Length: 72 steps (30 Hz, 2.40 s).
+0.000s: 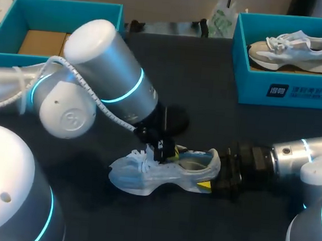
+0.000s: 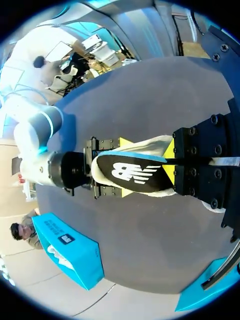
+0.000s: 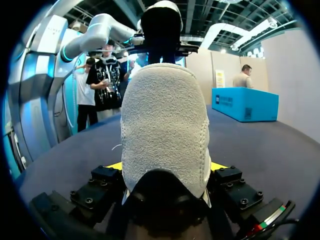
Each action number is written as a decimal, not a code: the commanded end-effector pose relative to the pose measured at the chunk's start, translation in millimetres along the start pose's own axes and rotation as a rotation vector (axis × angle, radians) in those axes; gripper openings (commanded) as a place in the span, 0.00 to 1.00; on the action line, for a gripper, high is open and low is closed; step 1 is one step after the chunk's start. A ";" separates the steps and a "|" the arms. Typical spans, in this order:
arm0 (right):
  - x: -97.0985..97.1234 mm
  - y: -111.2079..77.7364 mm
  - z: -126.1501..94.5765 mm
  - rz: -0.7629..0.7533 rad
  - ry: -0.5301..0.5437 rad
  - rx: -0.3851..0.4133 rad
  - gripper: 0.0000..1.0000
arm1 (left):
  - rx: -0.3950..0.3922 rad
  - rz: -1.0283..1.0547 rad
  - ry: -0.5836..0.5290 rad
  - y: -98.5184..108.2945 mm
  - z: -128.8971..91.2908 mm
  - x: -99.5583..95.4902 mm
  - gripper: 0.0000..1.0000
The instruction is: Take the shoe out of the shoebox, open the shoe tongue, remove and reinsert the insole, then place the shoe into the shoebox
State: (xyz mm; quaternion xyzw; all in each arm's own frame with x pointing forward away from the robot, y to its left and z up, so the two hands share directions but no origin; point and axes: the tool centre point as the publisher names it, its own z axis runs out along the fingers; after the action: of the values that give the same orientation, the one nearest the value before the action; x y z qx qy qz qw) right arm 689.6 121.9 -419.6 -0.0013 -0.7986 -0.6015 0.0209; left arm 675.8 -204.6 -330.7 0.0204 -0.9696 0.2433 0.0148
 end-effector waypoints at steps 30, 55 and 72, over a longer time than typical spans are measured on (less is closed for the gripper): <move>-0.4 -1.0 0.7 0.001 -0.001 0.002 0.00 | -0.065 0.021 -0.205 -58.9 10.7 0.0 0.47; -0.4 -1.0 0.7 0.001 -0.001 0.002 0.00 | -0.054 -0.025 -0.444 -56.3 -7.4 21.7 0.35; -0.4 -1.0 0.7 0.001 -0.001 0.002 0.00 | -0.046 -0.082 -0.485 -54.1 -4.1 19.1 0.24</move>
State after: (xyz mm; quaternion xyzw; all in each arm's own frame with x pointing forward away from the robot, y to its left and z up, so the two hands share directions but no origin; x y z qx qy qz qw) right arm 689.7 122.0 -419.7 -0.0014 -0.7986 -0.6015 0.0209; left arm 662.7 -252.5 -300.4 0.1154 -0.9504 0.2071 -0.2014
